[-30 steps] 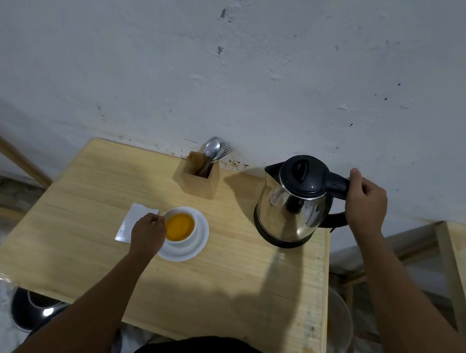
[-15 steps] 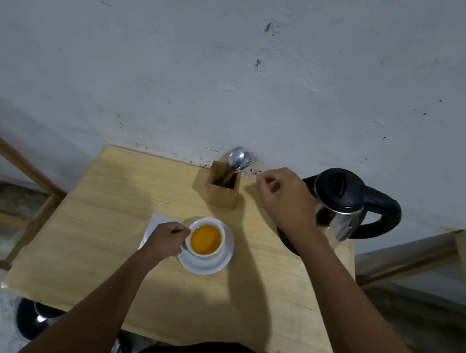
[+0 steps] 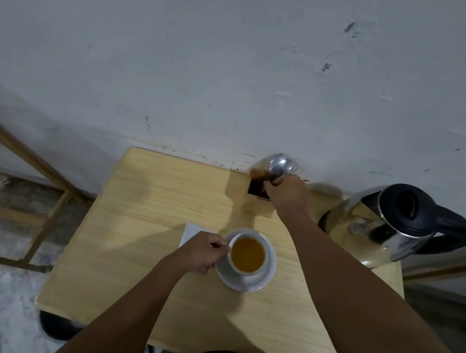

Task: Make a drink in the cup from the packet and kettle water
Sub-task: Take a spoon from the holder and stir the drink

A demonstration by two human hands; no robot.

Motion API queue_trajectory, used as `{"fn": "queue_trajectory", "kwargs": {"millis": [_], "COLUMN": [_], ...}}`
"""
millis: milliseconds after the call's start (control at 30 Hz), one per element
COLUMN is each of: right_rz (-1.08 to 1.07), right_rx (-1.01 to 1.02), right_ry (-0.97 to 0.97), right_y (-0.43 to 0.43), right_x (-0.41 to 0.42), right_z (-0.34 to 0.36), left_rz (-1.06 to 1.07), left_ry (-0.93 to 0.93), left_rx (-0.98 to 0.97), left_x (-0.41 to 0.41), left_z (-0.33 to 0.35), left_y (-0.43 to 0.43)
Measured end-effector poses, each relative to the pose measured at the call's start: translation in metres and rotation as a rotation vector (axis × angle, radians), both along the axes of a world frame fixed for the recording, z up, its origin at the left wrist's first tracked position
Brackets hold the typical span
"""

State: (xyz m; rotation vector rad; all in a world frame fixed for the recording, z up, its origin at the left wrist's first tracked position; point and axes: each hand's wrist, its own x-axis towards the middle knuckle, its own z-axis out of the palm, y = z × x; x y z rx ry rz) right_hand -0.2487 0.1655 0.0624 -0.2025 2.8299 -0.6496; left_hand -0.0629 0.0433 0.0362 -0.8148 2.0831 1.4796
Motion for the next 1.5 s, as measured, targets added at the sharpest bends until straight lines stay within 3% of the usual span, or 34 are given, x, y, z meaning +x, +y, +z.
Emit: {"fn": "queue_trajectory", "kwargs": {"millis": [433, 667, 867, 1033, 1167, 1500], "right_rz": [-0.190, -0.223, -0.122, 0.000, 0.138, 0.086], "right_rx": [-0.086, -0.190, -0.619, -0.791, -0.795, -0.421], "right_ry": [-0.023, 0.154, 0.379, 0.448, 0.424, 0.090], "right_y": [-0.014, -0.010, 0.003, 0.033, 0.061, 0.096], "right_x": [-0.001, 0.011, 0.038, 0.077, 0.106, 0.160], "right_z": [-0.007, 0.005, 0.046, 0.074, 0.072, 0.023], "left_rz": [-0.083, -0.091, -0.069, -0.016, 0.032, 0.070], "left_ry": [0.074, 0.119, 0.133, 0.150, 0.189, 0.217], "left_rx": [0.054, 0.014, 0.005, -0.015, -0.046, -0.080], "left_x": [0.001, 0.002, 0.004, 0.008, 0.013, 0.017], "left_z": [-0.005, -0.008, -0.011, -0.012, -0.008, -0.008], "left_y": [-0.011, -0.008, -0.008, -0.001, 0.006, 0.015]}}
